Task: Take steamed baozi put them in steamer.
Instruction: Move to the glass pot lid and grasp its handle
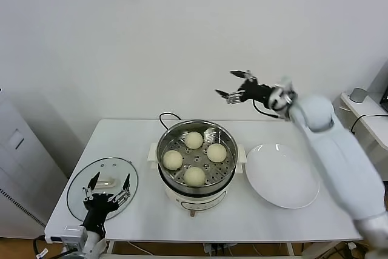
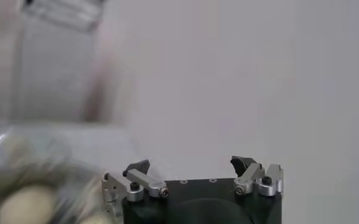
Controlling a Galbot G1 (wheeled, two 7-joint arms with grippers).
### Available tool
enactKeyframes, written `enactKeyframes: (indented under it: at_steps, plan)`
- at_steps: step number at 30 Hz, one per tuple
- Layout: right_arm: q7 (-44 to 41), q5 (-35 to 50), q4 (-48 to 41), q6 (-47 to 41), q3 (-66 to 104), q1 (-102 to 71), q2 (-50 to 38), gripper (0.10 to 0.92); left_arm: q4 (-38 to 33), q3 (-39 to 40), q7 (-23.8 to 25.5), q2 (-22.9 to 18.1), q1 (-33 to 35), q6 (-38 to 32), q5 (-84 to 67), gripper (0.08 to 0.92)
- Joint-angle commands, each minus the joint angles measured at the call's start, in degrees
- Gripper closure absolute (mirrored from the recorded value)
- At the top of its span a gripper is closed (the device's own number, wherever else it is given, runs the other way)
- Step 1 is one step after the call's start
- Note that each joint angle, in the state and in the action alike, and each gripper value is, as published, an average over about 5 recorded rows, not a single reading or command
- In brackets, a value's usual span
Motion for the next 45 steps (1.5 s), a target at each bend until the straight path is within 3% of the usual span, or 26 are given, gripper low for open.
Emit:
enactKeyframes:
  at_steps: [1, 8, 14, 22, 29, 36, 45]
  plan:
    - [21.22, 6.41, 3.32, 17.65, 23.05, -33.64, 15.41, 0.203, 4.87, -1.59, -0.73, 0.65, -5.18, -3.66, 4.76, 0.177]
    - [23.28, 8.72, 7.69, 18.89, 23.79, -44.51, 17.56, 0.203, 10.41, -3.7, -3.44, 3.93, -9.72, -7.09, 29.56, 0.177]
    - [23.92, 10.9, 9.43, 17.97, 23.29, -47.93, 16.41, 0.203, 19.06, -4.66, -10.57, 9.69, -13.83, -12.46, 57.44, 0.177]
    - [23.94, 10.94, 8.1, 17.55, 22.0, -46.36, 13.64, 0.203, 21.39, 0.38, -17.98, 19.46, -8.41, -8.85, 82.06, 0.177]
    - [23.86, 11.14, 7.21, 17.4, 21.98, -45.98, 13.11, 0.203, 23.28, 0.63, -13.12, 25.68, -4.51, -13.62, 84.01, 0.177]
    - [23.86, 10.77, 6.8, 16.94, 21.95, -45.91, 13.22, 0.203, 27.86, 0.21, -14.15, 24.44, -6.34, -18.76, 77.77, 0.177]
    - [24.06, 9.25, 7.02, 16.21, 21.96, -45.28, 14.18, 0.203, 30.97, 1.23, -13.58, 22.57, -10.2, -16.8, 76.09, 0.177]
